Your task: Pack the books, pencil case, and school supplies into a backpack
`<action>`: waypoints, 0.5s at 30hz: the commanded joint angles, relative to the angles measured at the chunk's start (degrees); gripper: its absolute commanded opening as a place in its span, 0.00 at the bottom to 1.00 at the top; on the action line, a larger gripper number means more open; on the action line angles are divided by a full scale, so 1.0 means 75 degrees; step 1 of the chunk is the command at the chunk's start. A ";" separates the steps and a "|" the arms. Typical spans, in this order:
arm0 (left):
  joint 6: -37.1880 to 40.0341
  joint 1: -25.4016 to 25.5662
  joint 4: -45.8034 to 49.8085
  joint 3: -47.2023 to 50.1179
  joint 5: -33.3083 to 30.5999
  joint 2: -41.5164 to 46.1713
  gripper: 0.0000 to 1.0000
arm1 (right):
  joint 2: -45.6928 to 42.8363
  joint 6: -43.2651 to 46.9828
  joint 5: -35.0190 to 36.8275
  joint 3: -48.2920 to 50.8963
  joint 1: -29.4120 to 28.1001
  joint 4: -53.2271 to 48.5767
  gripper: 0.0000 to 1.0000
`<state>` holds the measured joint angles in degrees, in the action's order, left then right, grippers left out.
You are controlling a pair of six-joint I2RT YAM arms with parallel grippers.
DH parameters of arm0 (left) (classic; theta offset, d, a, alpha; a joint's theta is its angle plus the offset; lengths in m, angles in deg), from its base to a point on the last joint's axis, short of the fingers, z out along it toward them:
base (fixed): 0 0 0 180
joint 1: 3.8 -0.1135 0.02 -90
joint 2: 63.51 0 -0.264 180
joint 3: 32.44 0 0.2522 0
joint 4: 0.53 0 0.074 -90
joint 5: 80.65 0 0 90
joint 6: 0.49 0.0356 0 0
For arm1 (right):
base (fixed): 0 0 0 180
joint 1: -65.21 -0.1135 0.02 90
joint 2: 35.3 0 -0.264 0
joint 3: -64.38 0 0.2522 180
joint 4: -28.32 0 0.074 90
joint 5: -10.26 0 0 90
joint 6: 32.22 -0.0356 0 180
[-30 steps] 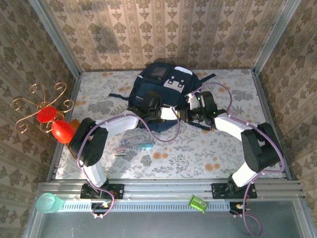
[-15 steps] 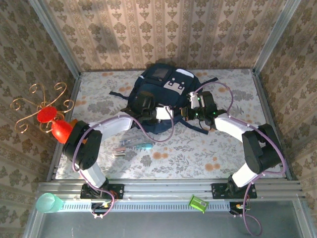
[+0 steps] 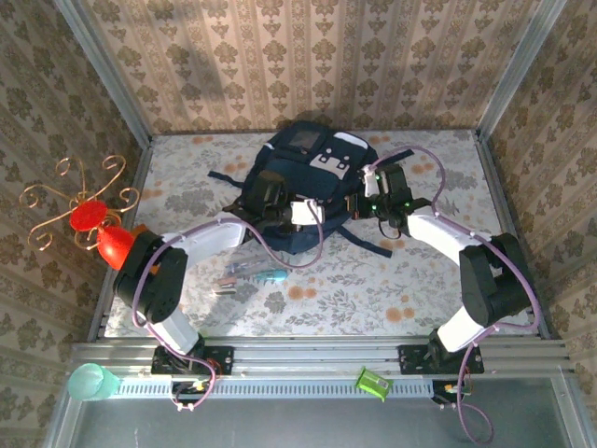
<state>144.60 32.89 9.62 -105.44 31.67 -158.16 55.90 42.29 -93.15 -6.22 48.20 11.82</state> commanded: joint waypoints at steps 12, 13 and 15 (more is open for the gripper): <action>-0.0228 -0.0204 0.0107 0.0221 0.0817 0.0450 0.00 | 0.0309 -0.0340 0.1863 -0.0613 0.0612 -0.1126 0.00; -0.0220 -0.0204 0.0112 0.0216 0.0851 0.0444 0.00 | 0.0303 -0.0356 0.1921 -0.0630 0.0640 -0.1184 0.00; -0.0237 -0.0227 0.0108 0.0228 0.0932 0.0465 0.00 | 0.0309 -0.0352 0.1969 -0.0658 0.0712 -0.1275 0.00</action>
<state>144.15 32.45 9.51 -104.26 35.56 -156.87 57.72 41.00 -88.47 -9.89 50.19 6.05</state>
